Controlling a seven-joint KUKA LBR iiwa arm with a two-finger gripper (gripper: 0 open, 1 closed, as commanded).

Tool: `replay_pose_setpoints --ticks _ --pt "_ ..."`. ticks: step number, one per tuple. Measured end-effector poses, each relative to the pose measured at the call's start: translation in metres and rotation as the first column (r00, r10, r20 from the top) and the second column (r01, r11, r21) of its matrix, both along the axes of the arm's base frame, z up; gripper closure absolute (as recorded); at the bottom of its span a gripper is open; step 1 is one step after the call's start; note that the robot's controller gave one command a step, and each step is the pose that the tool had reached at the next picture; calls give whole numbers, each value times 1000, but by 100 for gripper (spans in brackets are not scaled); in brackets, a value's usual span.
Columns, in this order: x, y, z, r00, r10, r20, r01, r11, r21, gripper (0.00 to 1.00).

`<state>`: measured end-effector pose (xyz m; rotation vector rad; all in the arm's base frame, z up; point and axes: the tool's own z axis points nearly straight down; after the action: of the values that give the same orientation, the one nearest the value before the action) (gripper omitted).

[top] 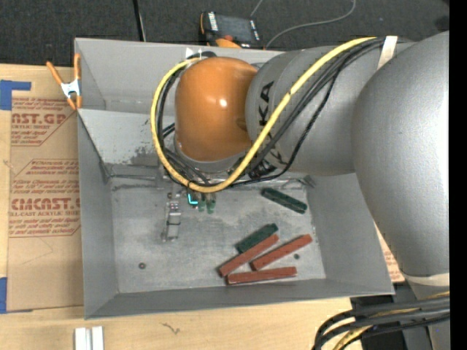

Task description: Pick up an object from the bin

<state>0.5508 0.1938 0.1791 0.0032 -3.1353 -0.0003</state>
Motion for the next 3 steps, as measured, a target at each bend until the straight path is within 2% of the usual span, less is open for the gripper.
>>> replay_pose_setpoints --ticks 1,2,3 --pt "-20 -102 -101 950 312 1 -312 950 -1 0" --pt "-51 -205 -93 532 847 5 -847 532 1 0" --pt "-51 -203 -93 531 847 8 -847 531 2 100"
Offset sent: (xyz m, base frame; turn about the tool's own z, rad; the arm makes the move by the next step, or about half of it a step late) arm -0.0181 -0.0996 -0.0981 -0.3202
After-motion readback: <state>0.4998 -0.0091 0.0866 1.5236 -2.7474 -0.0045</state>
